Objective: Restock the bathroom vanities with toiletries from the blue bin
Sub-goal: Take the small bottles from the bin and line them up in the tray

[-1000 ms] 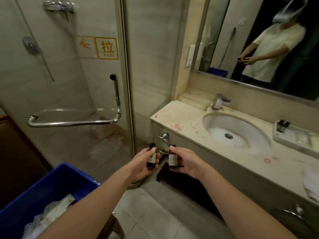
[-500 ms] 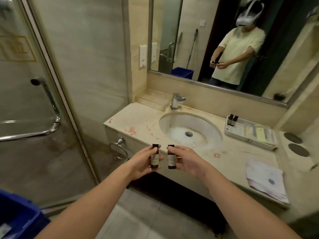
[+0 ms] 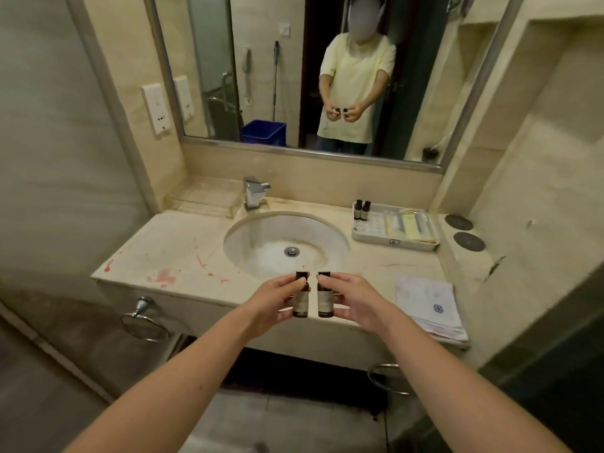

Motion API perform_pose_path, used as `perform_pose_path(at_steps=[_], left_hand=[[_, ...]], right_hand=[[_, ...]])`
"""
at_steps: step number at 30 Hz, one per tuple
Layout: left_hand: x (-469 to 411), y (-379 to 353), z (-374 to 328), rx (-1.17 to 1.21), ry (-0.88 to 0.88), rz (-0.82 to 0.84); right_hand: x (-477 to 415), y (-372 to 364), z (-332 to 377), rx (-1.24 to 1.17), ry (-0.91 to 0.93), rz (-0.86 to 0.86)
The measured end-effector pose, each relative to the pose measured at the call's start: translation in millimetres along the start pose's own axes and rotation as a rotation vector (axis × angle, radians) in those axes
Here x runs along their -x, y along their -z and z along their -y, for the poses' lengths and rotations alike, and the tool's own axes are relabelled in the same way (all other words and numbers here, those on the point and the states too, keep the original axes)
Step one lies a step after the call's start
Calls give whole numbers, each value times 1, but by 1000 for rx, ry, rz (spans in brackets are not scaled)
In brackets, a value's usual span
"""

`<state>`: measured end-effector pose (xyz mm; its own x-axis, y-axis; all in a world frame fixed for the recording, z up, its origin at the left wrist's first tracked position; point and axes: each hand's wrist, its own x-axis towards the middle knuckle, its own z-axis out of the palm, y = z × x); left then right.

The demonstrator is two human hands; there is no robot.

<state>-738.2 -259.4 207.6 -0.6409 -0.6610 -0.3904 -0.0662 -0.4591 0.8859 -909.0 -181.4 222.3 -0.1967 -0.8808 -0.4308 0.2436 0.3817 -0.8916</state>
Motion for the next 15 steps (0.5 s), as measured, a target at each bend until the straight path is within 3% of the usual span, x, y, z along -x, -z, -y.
perform_pose_path(at_steps=[15], left_hand=[[-137, -27, -68, -230, 11, 385]], right_hand=[[-55, 55, 47, -106, 128, -269]])
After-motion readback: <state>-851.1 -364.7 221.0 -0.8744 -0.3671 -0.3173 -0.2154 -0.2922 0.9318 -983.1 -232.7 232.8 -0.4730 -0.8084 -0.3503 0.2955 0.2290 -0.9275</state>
